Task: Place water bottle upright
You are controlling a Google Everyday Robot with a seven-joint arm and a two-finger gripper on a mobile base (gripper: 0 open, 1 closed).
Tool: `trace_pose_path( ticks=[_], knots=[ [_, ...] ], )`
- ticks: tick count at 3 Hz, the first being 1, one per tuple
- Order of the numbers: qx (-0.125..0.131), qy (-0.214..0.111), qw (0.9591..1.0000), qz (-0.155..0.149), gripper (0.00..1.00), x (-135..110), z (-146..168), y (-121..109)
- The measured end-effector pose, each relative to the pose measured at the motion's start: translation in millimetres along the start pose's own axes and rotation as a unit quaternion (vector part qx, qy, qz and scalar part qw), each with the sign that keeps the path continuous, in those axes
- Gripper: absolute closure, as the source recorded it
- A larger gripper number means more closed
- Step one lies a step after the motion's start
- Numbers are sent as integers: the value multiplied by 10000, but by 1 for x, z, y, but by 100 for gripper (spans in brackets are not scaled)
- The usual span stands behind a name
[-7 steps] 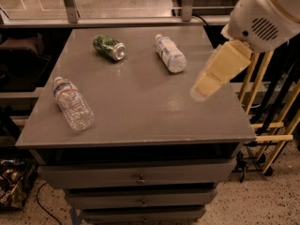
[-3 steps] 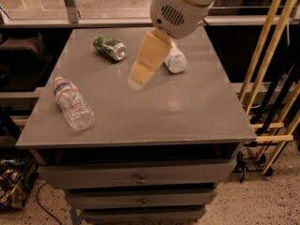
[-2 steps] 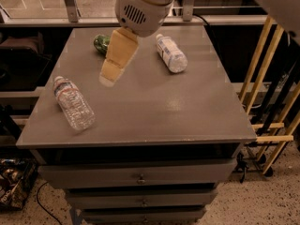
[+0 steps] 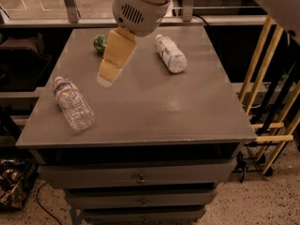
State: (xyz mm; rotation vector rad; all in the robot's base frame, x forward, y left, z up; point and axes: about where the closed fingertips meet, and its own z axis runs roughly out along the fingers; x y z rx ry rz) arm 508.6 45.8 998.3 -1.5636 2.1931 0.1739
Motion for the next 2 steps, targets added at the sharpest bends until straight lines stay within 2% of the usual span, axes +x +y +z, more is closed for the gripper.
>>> trace_pose_path(
  ticks=[1, 2],
  knots=[
    [-170, 63, 9998, 58, 0, -38, 25, 3],
    [-282, 157, 9995, 67, 0, -64, 42, 6]
  ],
)
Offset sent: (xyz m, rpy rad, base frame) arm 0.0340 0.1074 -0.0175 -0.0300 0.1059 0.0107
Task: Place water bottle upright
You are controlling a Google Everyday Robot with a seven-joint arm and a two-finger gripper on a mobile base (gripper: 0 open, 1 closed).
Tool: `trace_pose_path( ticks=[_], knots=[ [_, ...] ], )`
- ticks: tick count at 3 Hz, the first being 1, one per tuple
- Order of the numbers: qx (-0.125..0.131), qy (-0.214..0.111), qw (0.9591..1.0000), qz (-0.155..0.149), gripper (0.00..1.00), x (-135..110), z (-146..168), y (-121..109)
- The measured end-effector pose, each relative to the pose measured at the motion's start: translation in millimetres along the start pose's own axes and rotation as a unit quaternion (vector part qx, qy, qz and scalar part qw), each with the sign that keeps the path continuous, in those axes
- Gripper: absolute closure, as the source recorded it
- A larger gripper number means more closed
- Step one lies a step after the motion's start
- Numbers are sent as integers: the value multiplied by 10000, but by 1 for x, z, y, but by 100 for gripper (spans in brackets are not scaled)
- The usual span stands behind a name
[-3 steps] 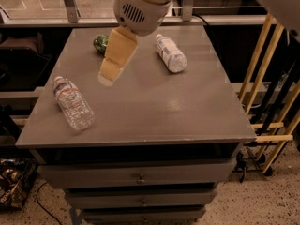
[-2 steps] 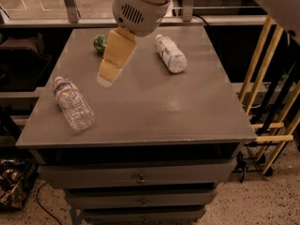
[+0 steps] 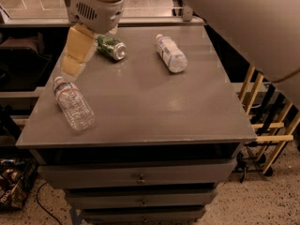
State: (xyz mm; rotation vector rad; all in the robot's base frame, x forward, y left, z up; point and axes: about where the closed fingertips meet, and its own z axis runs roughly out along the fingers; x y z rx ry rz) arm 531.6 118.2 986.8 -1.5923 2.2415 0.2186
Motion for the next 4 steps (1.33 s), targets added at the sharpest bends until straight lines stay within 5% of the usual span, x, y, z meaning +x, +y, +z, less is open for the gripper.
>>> trace_pose_path(
  ticks=[2, 4],
  knots=[
    [-225, 152, 9995, 157, 0, -58, 49, 0],
    [-245, 724, 9966, 297, 0, -96, 111, -5]
  ],
)
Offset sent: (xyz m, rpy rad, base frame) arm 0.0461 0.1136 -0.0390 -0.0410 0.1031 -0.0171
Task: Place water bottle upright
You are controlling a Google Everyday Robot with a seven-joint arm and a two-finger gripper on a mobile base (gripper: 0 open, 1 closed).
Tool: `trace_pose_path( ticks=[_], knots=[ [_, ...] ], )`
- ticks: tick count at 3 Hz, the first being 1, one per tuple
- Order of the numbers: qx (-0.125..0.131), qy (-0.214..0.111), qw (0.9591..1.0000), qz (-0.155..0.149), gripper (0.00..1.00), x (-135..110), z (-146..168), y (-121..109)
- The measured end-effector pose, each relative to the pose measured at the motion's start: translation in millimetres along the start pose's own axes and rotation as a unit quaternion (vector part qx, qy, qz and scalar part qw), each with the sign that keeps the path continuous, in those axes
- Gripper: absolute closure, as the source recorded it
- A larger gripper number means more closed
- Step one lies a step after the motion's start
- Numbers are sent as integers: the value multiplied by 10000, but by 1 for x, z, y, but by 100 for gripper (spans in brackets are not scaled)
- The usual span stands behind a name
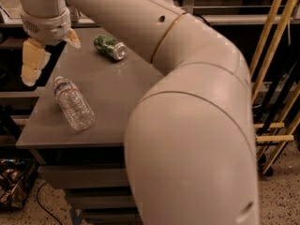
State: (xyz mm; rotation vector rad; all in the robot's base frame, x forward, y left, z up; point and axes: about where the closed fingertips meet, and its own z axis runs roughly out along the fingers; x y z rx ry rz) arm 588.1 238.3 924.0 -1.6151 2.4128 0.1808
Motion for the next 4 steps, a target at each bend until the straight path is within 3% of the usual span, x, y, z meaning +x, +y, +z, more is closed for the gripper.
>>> trace_pose_path(
  ticks=[2, 3, 4],
  knots=[
    [99, 586, 9977, 323, 0, 7, 42, -9],
    [151, 914, 9942, 552, 0, 35, 59, -4],
    [138, 1153, 9915, 589, 0, 55, 69, 6]
  ],
)
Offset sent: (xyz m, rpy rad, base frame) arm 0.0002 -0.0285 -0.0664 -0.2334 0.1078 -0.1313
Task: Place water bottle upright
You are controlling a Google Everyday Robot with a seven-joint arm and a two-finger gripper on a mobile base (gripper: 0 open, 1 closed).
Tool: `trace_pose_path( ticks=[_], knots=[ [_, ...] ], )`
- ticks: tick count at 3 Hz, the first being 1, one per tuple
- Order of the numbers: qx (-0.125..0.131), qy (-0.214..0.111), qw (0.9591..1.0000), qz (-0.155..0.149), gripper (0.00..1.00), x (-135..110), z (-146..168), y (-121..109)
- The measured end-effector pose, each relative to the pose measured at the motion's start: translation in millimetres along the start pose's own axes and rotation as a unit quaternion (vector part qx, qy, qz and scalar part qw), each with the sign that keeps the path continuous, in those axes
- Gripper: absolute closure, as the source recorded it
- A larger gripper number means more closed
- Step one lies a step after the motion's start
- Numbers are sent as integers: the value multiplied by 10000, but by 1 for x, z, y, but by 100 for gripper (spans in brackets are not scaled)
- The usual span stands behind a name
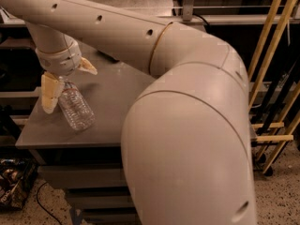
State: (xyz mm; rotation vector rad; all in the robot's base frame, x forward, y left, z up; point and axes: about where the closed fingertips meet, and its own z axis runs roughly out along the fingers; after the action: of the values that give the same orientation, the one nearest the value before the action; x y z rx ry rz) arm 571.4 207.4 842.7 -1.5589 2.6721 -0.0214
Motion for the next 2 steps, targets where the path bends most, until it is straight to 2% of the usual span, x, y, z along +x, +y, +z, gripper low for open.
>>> trace_pose_path(
  ticks=[1, 2],
  knots=[
    [-90, 143, 9998, -65, 18, 10, 10, 15],
    [-63, 159, 9998, -113, 41, 14, 7, 25]
  ],
)
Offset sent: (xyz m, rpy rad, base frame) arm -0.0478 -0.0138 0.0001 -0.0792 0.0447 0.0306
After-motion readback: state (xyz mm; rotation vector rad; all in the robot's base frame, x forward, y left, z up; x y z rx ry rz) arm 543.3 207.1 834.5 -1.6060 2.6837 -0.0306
